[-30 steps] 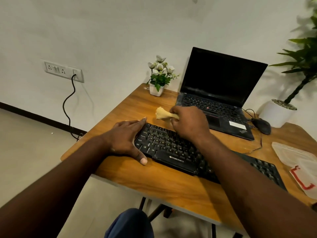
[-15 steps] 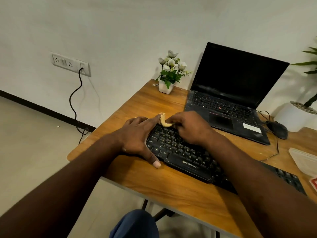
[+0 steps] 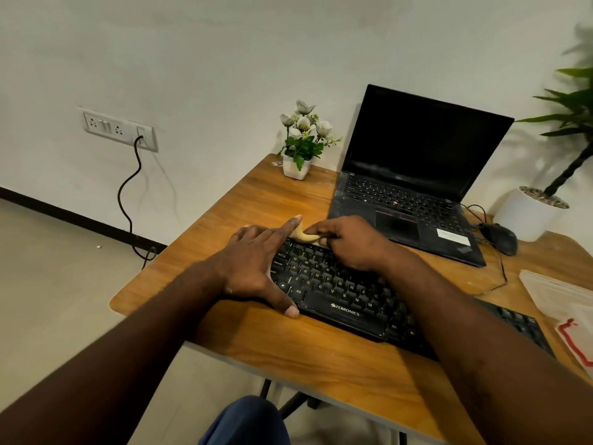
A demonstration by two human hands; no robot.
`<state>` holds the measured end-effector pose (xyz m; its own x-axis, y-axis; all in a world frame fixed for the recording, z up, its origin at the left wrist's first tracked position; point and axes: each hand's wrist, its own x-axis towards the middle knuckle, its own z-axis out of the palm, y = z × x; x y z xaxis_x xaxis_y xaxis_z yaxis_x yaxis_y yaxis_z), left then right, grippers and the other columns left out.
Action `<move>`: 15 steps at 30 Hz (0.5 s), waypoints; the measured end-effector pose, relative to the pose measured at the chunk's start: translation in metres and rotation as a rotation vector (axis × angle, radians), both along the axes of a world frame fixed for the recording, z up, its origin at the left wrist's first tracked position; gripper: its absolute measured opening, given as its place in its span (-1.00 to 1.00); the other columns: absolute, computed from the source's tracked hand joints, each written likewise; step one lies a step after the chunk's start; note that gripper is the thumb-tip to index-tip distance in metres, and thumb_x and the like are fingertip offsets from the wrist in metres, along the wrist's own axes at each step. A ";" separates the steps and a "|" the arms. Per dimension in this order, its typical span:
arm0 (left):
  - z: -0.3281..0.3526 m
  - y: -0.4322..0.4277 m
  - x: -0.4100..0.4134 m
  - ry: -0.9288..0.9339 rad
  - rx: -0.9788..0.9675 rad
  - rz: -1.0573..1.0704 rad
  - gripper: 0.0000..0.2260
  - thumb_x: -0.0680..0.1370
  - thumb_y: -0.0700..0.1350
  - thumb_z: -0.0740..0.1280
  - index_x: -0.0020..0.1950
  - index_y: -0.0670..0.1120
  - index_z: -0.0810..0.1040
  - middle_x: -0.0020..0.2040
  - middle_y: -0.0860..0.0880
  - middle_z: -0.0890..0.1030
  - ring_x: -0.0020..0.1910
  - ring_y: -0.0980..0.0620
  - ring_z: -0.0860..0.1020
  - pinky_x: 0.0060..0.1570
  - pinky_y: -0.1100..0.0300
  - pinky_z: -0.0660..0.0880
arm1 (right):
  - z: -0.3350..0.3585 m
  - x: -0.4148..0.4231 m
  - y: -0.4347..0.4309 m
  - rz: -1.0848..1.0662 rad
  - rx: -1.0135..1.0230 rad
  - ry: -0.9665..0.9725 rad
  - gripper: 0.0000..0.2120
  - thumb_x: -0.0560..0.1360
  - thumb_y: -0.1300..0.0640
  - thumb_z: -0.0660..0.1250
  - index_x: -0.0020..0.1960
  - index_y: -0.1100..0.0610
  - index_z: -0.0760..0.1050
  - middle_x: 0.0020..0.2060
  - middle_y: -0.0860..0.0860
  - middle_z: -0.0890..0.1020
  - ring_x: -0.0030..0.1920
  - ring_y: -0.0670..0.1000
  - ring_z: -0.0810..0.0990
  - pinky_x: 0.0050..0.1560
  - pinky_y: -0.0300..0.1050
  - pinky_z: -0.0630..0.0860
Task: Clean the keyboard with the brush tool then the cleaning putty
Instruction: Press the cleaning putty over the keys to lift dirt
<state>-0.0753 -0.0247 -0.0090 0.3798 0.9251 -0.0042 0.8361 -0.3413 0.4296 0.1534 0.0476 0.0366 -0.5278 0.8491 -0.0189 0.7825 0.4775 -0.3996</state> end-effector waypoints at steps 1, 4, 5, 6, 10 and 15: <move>0.000 0.000 0.000 0.003 -0.001 0.000 0.33 0.13 0.57 0.47 0.58 0.32 -0.40 0.65 0.02 0.15 0.56 -0.07 0.11 0.57 -0.20 0.00 | 0.002 0.004 -0.001 -0.014 0.007 -0.028 -0.61 0.64 0.25 0.29 0.38 -0.09 0.57 0.28 -0.03 0.63 0.21 -0.02 0.58 0.27 -0.04 0.53; 0.000 0.000 0.001 0.002 -0.006 0.012 0.32 0.11 0.58 0.46 0.59 0.34 -0.34 0.65 0.04 0.17 0.55 -0.05 0.11 0.55 -0.19 0.02 | 0.007 0.027 -0.007 -0.045 0.039 -0.078 -0.58 0.62 0.29 0.26 0.35 -0.09 0.60 0.17 -0.04 0.66 0.09 -0.04 0.61 0.17 0.02 0.60; 0.000 0.001 0.001 0.001 -0.008 0.014 0.31 0.11 0.59 0.46 0.60 0.36 -0.32 0.64 0.05 0.17 0.55 -0.05 0.11 0.55 -0.19 0.03 | 0.007 0.038 -0.010 -0.049 0.040 -0.080 -0.55 0.61 0.32 0.25 0.35 -0.08 0.60 0.15 -0.05 0.67 0.09 -0.05 0.61 0.18 0.04 0.60; -0.001 0.002 0.001 0.006 -0.009 0.014 0.30 0.11 0.59 0.45 0.60 0.37 -0.31 0.65 0.07 0.17 0.55 -0.05 0.11 0.54 -0.20 0.03 | 0.008 0.047 -0.013 -0.051 0.037 -0.083 -0.53 0.59 0.35 0.25 0.35 -0.08 0.60 0.17 -0.05 0.66 0.12 -0.05 0.61 0.21 0.04 0.59; -0.004 0.004 0.003 0.051 -0.007 0.009 0.28 0.10 0.64 0.39 0.64 0.32 -0.20 0.65 0.14 0.13 0.53 0.01 0.08 0.53 -0.16 0.01 | 0.013 0.079 -0.030 -0.033 0.080 -0.137 -0.45 0.56 0.40 0.24 0.37 -0.12 0.58 0.33 -0.07 0.60 0.29 -0.05 0.54 0.32 0.01 0.53; -0.005 0.003 0.004 0.084 -0.028 0.020 0.28 0.09 0.66 0.35 0.66 0.26 -0.14 0.67 0.16 0.06 0.54 0.03 0.04 0.54 -0.14 -0.01 | 0.010 0.097 -0.045 -0.102 0.107 -0.122 -0.39 0.52 0.41 0.22 0.33 -0.20 0.59 0.34 -0.10 0.59 0.29 -0.05 0.54 0.28 -0.01 0.55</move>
